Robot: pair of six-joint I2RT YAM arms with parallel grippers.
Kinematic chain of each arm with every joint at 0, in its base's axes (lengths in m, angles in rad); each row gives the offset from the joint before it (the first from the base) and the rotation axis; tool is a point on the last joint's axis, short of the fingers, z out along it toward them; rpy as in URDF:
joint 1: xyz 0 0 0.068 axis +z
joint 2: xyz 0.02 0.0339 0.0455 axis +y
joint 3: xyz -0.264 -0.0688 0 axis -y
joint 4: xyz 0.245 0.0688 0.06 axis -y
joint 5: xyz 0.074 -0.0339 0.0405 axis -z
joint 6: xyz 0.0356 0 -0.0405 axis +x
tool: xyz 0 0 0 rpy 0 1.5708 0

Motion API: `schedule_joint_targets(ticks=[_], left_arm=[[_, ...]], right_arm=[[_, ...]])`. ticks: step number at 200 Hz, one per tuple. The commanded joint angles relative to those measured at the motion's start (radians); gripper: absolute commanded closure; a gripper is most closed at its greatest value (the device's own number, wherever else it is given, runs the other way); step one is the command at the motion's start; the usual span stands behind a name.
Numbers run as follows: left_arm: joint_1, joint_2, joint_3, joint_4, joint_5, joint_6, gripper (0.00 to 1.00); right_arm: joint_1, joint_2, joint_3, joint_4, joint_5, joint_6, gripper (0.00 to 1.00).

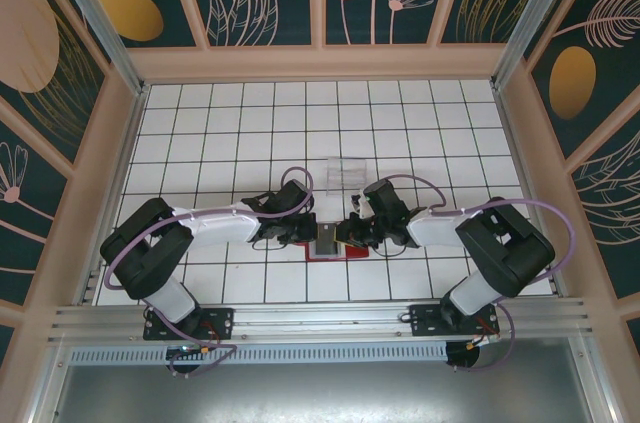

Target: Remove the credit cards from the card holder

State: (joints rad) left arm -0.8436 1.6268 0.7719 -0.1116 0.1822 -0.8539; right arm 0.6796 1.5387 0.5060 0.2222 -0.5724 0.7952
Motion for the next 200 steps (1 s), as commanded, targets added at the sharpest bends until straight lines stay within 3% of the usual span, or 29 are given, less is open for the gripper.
schedule_joint_targets(ticks=[1, 153, 200], left_arm=[[-0.005, 0.028, -0.026, -0.051, 0.019, -0.005, 0.88], [-0.006, 0.03, -0.028, -0.034, 0.054, -0.004, 0.87], [-0.006, 0.033, -0.02, -0.06, 0.024, 0.003, 0.87]], right_arm=[[0.0, -0.042, -0.012, 0.024, -0.011, 0.01, 0.87], [-0.001, 0.01, -0.049, 0.121, -0.043, 0.035, 0.83], [0.0, -0.022, -0.05, 0.078, -0.014, 0.023, 0.9]])
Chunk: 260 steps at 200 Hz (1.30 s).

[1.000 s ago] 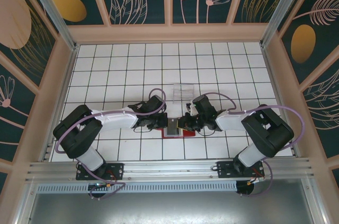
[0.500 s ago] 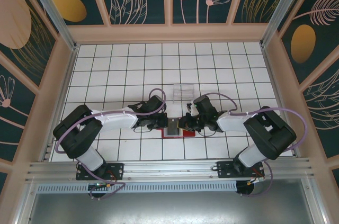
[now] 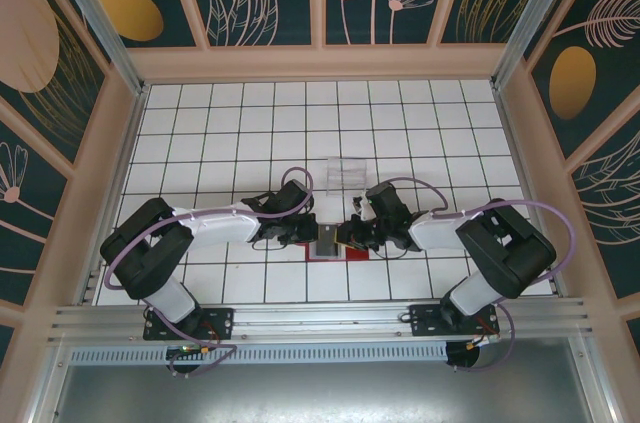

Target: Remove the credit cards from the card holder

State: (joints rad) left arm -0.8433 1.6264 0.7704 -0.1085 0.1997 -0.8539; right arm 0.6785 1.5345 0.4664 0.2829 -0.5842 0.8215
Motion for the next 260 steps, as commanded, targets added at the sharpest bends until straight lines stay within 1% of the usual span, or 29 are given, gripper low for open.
schedule_joint_targets(ticks=[1, 9, 47, 119, 143, 172, 190, 231, 260], left_arm=[[-0.007, 0.033, -0.018, -0.065, 0.005, 0.004, 0.87], [-0.007, 0.031, -0.015, -0.076, -0.006, 0.008, 0.87], [-0.007, 0.024, -0.008, -0.095, -0.025, 0.018, 0.87], [-0.007, 0.021, 0.004, -0.115, -0.042, 0.023, 0.87], [-0.007, 0.02, 0.009, -0.114, -0.037, 0.024, 0.87], [-0.006, 0.023, 0.011, -0.111, -0.03, 0.027, 0.87], [-0.006, 0.025, 0.009, -0.108, -0.028, 0.025, 0.87], [-0.006, 0.03, 0.006, -0.103, -0.023, 0.025, 0.87], [-0.006, 0.033, 0.009, -0.102, -0.017, 0.027, 0.87]], right_arm=[[0.001, -0.017, -0.01, 0.014, 0.0, -0.003, 0.9], [0.0, -0.026, -0.008, -0.009, 0.01, -0.011, 0.92], [-0.012, -0.073, -0.014, -0.09, 0.048, -0.042, 0.92], [-0.045, -0.13, -0.029, -0.172, 0.08, -0.068, 0.93], [-0.045, -0.12, -0.032, -0.144, 0.056, -0.062, 0.9], [-0.046, -0.091, -0.043, -0.069, 0.012, -0.034, 0.82], [-0.045, -0.069, -0.045, -0.051, 0.005, -0.029, 0.79], [-0.046, -0.036, -0.054, -0.015, -0.012, -0.019, 0.76], [-0.045, -0.029, -0.052, 0.002, -0.026, -0.013, 0.76]])
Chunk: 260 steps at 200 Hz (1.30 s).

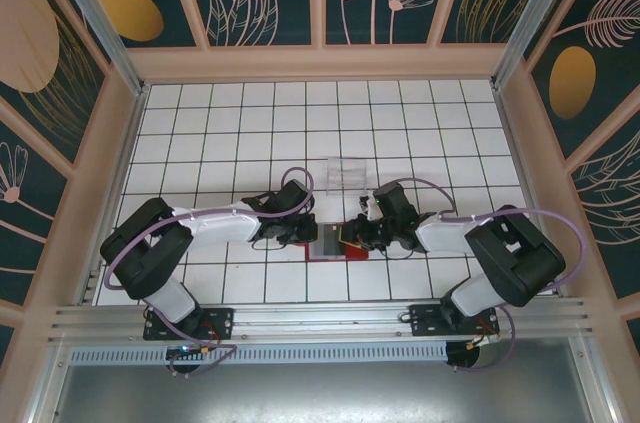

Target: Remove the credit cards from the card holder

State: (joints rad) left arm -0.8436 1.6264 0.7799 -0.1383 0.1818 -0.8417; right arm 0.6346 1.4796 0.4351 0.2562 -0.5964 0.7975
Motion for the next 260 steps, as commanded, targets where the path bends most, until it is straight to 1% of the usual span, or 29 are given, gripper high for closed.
schedule_joint_targets(ticks=[1, 25, 64, 101, 127, 188, 260], left_arm=[[-0.006, 0.033, -0.001, -0.072, 0.001, 0.015, 0.87], [-0.006, 0.035, -0.001, -0.071, 0.001, 0.015, 0.87], [-0.006, 0.039, 0.001, -0.069, 0.002, 0.016, 0.87], [-0.006, 0.038, 0.002, -0.076, -0.007, 0.017, 0.87], [-0.006, 0.041, 0.005, -0.097, -0.033, 0.026, 0.87], [-0.006, 0.03, 0.008, -0.107, -0.045, 0.042, 0.87], [-0.006, 0.008, 0.016, -0.095, -0.034, 0.055, 0.85]], right_arm=[[-0.002, 0.025, -0.021, 0.029, -0.014, 0.011, 0.76], [-0.001, 0.021, -0.015, 0.026, -0.019, 0.013, 0.77], [-0.001, 0.012, -0.007, 0.014, -0.014, 0.01, 0.83], [-0.002, -0.014, 0.006, -0.047, 0.028, -0.007, 0.89], [-0.004, -0.039, 0.013, -0.099, 0.058, -0.03, 0.93], [-0.022, -0.114, 0.018, -0.204, 0.105, -0.066, 0.93], [-0.047, -0.248, 0.052, -0.329, 0.161, -0.109, 0.93]])
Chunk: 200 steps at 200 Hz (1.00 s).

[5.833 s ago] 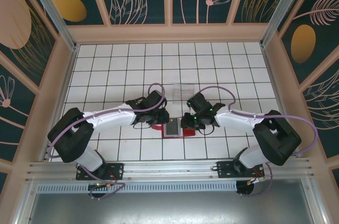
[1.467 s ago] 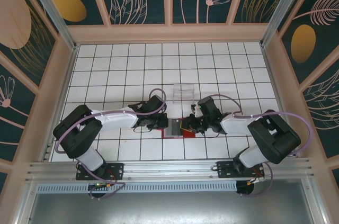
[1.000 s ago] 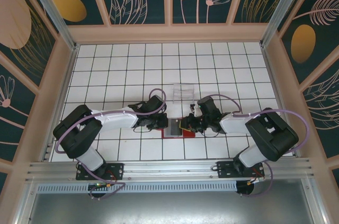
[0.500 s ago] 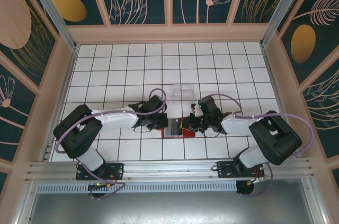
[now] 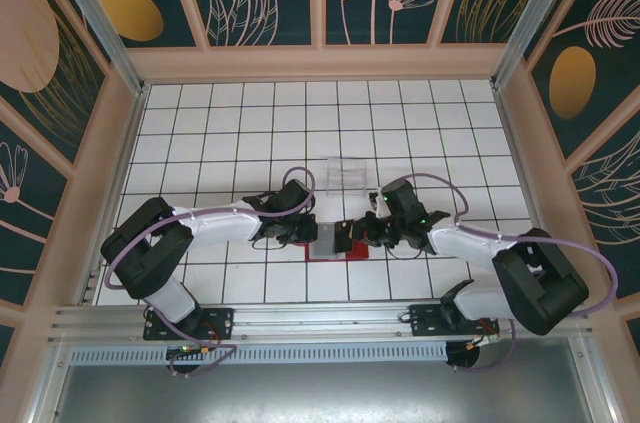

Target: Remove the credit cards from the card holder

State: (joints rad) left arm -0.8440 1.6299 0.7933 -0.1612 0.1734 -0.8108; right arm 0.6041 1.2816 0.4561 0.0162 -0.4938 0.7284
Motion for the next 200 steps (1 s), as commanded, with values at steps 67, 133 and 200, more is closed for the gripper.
schedule_joint_targets(ticks=[67, 133, 200], left_arm=[[-0.006, -0.032, 0.006, -0.042, -0.028, 0.022, 0.84], [-0.005, -0.034, 0.034, -0.039, -0.04, 0.035, 0.84], [-0.006, -0.066, 0.041, -0.04, -0.064, 0.043, 0.83]], right_arm=[[-0.052, -0.148, 0.138, -0.204, 0.151, -0.182, 0.94], [-0.134, -0.128, 0.297, -0.241, 0.24, -0.482, 1.0], [-0.136, -0.093, 0.428, -0.254, 0.292, -0.898, 1.0]])
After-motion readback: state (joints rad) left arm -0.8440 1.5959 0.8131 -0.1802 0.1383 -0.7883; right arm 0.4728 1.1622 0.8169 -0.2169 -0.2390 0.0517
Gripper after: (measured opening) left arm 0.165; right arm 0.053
